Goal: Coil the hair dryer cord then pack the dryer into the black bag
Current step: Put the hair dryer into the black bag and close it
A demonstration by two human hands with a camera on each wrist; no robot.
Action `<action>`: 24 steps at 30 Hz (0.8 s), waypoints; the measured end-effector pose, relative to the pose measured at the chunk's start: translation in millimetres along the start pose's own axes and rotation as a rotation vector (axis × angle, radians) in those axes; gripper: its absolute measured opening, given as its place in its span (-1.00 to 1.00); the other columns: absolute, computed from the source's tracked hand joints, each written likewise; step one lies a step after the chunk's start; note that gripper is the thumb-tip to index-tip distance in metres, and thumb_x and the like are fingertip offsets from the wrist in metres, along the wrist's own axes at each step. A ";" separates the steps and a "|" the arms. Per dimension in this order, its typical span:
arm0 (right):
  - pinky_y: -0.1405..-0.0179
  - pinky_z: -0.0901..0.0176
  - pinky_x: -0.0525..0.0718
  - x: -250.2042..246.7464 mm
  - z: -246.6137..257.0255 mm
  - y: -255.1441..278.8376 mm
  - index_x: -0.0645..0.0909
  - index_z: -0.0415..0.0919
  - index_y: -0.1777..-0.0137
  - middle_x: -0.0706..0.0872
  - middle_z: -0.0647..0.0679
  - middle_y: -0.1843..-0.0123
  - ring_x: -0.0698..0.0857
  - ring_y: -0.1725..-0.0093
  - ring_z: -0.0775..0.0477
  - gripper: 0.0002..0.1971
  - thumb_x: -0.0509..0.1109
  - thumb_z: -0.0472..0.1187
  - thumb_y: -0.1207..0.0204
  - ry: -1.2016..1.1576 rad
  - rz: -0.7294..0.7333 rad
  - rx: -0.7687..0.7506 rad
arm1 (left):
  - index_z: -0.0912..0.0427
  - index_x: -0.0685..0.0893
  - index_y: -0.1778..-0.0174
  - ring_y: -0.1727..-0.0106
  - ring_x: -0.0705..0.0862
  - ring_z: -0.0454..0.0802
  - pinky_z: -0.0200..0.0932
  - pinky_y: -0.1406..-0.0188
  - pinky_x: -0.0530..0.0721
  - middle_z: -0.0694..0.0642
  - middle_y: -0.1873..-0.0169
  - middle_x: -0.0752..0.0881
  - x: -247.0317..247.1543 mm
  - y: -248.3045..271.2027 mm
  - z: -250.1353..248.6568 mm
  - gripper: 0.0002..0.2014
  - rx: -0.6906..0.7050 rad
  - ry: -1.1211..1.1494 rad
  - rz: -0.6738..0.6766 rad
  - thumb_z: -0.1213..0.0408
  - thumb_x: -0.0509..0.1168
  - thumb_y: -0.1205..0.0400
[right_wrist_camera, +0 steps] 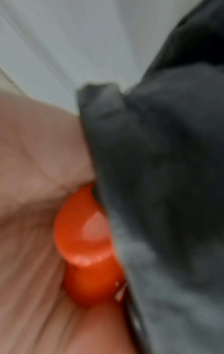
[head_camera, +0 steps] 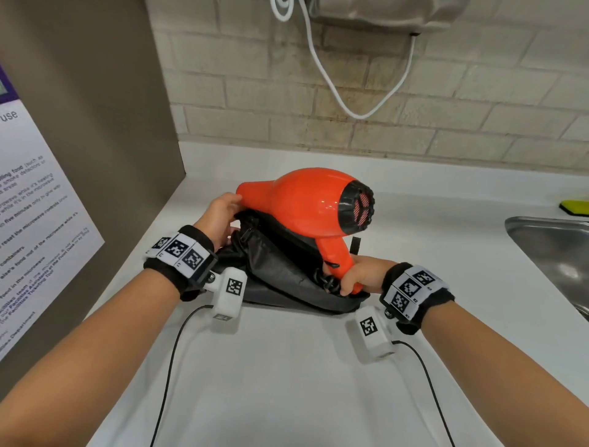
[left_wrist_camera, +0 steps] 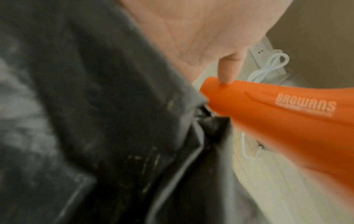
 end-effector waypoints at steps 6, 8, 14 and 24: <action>0.33 0.34 0.49 5.3 -0.9 1.2 0.43 -0.12 0.26 0.52 0.05 0.36 0.50 0.30 0.04 -0.73 0.28 -0.42 -0.05 -0.080 -0.018 -0.005 | 0.02 0.55 -0.29 0.07 0.65 0.08 -0.05 0.08 0.62 0.09 -0.07 0.67 -1.8 -2.1 -0.4 -0.46 0.055 -0.071 0.023 -0.27 0.06 -0.57; 0.13 0.28 0.51 5.5 1.4 2.0 0.50 -0.09 0.05 0.59 0.10 0.22 0.57 0.16 0.07 -0.65 0.34 -0.30 -0.13 -0.090 -0.090 -0.052 | 0.05 0.53 -0.29 -0.09 0.67 0.09 0.00 -0.13 0.61 0.09 -0.13 0.67 -1.8 -4.2 1.7 -0.43 0.059 -0.054 0.011 -0.29 0.12 -0.54; -0.17 0.01 0.57 -6.1 9.6 4.6 0.54 -0.16 -0.03 0.67 -0.07 0.04 0.64 0.02 -0.08 -0.75 0.47 -0.31 -0.39 0.135 -0.446 -0.186 | 0.17 0.60 -0.15 -0.10 0.69 0.04 -0.12 -0.22 0.58 0.08 0.01 0.73 3.8 0.9 -3.4 -0.65 0.170 -0.107 0.027 0.02 0.30 -0.57; 0.11 0.11 0.54 -13.3 7.9 17.6 0.48 -0.08 0.22 0.59 -0.04 0.29 0.59 0.25 -0.05 -0.76 0.47 -0.32 -0.20 0.194 -0.457 -0.168 | 0.02 0.51 -0.23 0.16 0.56 0.08 -0.12 0.33 0.64 0.15 0.05 0.54 0.8 9.7 -27.3 -0.50 0.118 -0.814 0.085 0.64 0.16 -0.49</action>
Point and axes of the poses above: each hand's wrist, its own y-axis away from the middle knuckle, its own x-axis out of the palm, z = x × y, the point moved 2 cm from there along -y, towards the middle knuckle
